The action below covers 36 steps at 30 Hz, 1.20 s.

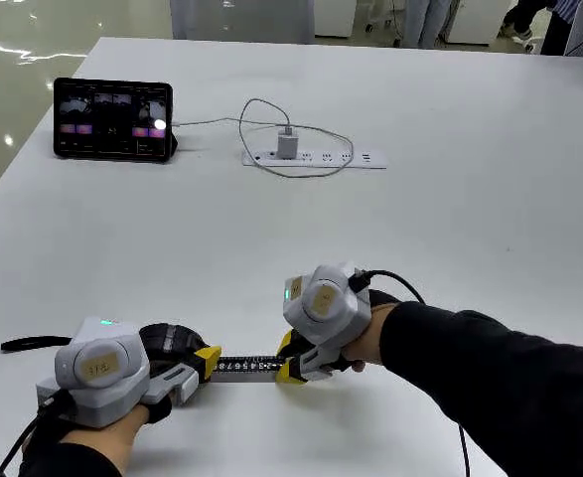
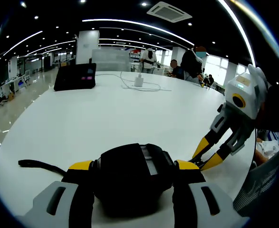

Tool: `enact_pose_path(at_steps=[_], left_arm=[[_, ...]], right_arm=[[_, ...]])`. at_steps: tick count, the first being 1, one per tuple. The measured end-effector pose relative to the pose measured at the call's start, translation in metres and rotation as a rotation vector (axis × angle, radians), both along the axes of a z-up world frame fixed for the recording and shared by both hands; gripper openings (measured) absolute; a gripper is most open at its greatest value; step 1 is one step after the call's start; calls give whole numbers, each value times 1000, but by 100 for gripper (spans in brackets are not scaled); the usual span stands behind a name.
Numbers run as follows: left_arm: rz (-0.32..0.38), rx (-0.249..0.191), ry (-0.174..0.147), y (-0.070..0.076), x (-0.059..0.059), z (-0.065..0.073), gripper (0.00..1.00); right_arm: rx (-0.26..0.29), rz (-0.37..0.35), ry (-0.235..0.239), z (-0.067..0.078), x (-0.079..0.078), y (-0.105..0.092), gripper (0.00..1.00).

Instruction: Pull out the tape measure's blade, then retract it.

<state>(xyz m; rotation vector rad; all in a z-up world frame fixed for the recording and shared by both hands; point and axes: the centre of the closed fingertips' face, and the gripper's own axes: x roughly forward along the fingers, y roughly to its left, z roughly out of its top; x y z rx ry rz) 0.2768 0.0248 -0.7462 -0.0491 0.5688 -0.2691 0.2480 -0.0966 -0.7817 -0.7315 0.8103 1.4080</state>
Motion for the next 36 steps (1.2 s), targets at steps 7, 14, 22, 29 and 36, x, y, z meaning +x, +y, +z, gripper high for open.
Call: enact_pose_path(at_steps=[7, 14, 22, 29, 36], left_arm=[[1, -1, 1, 0, 0, 0, 62], [0, -4, 0, 0, 0, 0, 62], [0, -5, 1, 0, 0, 0, 62], [0, -6, 1, 0, 0, 1, 62], [0, -6, 2, 0, 0, 1, 62]], right_arm=[[6, -3, 4, 0, 0, 2, 11], [11, -3, 10, 1, -1, 4, 11], [26, -7, 12, 1, -1, 7, 11], [36, -10, 12, 1, -2, 9, 11], [47, -14, 16, 2, -2, 11, 11]])
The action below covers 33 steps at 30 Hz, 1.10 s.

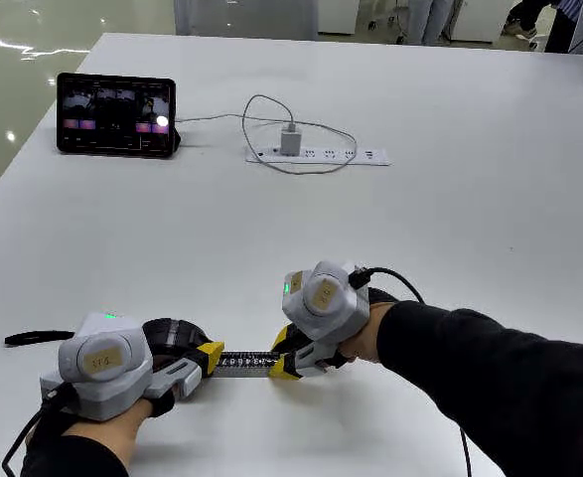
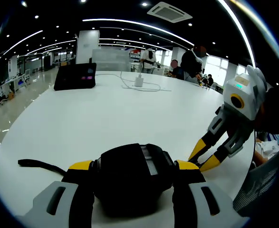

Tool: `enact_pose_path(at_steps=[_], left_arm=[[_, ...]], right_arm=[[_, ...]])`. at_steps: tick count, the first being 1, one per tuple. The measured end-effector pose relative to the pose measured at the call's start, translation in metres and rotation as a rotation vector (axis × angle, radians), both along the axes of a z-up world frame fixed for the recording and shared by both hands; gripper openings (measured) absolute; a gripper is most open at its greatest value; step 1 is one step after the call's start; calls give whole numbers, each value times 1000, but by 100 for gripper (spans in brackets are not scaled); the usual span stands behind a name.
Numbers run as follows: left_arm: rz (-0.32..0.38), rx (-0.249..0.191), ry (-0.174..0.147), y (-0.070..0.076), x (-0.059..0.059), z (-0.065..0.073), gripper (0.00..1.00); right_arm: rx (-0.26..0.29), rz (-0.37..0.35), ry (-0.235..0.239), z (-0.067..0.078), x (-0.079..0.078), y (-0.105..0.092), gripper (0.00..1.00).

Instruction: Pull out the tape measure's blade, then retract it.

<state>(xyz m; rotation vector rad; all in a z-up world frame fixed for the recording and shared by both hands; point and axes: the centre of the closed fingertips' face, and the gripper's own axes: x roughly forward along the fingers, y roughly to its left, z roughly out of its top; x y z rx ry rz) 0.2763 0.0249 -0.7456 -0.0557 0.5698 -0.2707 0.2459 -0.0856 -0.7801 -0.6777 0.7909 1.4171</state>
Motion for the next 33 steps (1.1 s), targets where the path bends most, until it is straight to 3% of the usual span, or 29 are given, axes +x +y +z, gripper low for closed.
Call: enact_pose_path(at_steps=[16, 33], left_arm=[[2, -4, 1, 0, 0, 0, 62], [2, 1, 3, 0, 0, 0, 62]], right_arm=[[30, 2, 14, 0, 1, 7, 11], [28, 15, -15, -1, 1, 13, 11]])
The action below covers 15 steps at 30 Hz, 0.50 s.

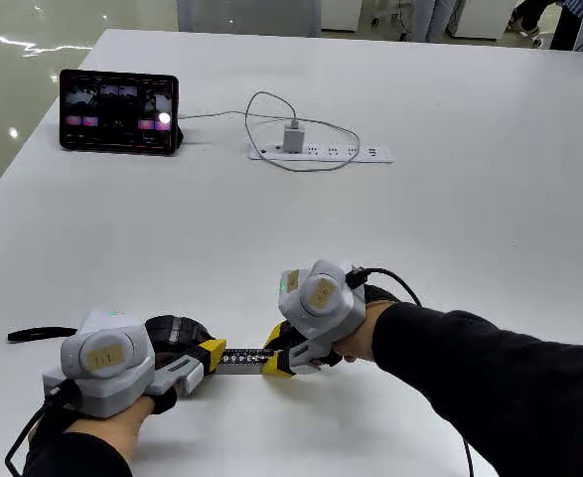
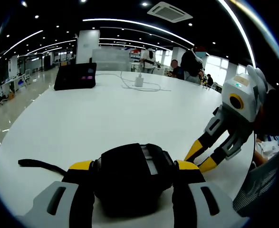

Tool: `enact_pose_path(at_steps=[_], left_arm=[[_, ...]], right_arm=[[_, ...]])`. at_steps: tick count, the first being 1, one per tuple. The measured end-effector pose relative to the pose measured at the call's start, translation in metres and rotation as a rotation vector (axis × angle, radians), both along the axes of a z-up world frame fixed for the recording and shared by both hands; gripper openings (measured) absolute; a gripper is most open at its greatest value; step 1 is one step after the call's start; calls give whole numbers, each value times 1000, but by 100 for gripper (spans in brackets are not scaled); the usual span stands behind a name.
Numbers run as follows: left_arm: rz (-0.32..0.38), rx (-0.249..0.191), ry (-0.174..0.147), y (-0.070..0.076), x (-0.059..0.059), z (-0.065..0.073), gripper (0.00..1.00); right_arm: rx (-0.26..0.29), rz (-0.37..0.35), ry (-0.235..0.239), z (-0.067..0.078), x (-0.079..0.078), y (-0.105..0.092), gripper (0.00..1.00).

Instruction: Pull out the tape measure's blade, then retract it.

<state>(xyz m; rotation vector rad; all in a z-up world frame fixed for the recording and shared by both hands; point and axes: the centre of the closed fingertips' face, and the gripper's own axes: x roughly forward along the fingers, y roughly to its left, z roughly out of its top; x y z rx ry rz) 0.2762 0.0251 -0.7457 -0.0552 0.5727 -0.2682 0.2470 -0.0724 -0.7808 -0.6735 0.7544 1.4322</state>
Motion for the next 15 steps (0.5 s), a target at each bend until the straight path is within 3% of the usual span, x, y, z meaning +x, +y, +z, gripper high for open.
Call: enact_pose_path(at_steps=[5, 15], left_arm=[[-13, 28, 4, -2, -1, -1, 62], [-2, 5, 6, 0, 0, -1, 62]], right_arm=[[2, -10, 0, -1, 0, 4, 11], [16, -15, -1, 1, 0, 13, 11]])
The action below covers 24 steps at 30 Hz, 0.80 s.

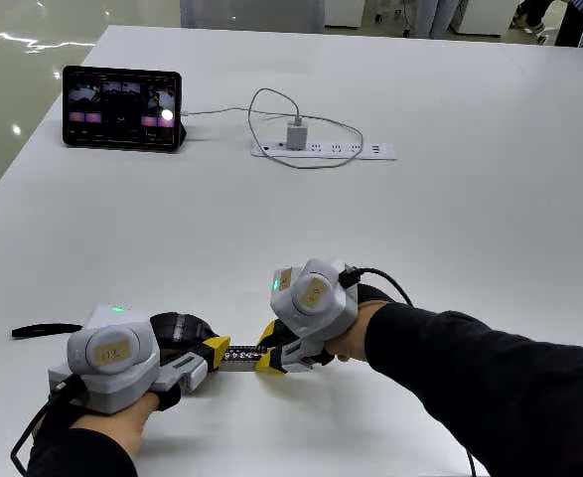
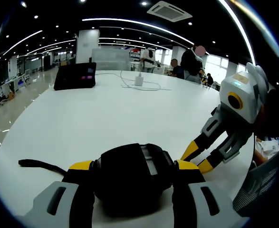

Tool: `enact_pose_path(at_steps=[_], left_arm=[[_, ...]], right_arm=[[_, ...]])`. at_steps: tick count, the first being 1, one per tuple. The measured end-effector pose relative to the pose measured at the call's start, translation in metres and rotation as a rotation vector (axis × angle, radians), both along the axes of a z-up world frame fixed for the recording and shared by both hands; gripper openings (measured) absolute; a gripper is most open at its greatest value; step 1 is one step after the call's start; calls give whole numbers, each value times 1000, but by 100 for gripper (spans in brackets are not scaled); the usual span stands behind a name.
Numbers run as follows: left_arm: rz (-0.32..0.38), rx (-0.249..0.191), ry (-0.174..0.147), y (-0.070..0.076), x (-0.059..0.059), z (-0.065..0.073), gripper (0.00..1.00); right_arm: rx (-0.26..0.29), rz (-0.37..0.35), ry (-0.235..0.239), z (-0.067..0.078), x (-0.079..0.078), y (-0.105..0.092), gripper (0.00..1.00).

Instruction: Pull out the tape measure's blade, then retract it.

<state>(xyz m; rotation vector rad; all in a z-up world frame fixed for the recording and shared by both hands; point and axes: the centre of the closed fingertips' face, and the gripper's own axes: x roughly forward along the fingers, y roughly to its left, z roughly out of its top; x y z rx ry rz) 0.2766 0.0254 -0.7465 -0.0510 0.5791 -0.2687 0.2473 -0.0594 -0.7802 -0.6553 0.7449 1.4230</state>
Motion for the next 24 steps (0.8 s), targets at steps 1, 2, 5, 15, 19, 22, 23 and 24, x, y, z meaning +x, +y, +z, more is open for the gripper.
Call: enact_pose_path(at_steps=[1, 2, 5, 15, 19, 22, 23, 24], left_arm=[[0, 0, 0, 0, 0, 0, 62], [1, -1, 0, 0, 0, 0, 62], [1, -1, 0, 0, 0, 0, 62], [2, -2, -1, 0, 0, 0, 62], [3, -4, -1, 0, 1, 0, 62], [3, -4, -1, 1, 1, 0, 62], [2, -3, -2, 1, 1, 0, 62], [2, -3, -2, 1, 1, 0, 62]], right_arm=[[2, 0, -1, 0, 0, 0, 11], [2, -1, -1, 0, 0, 1, 11], [2, -3, 1, 0, 0, 3, 11], [7, -17, 4, 1, 0, 7, 11], [10, -16, 5, 1, 0, 9, 11], [12, -15, 3, 1, 0, 11, 11], [14, -8, 1, 1, 0, 12, 11], [14, -7, 1, 1, 0, 12, 11]])
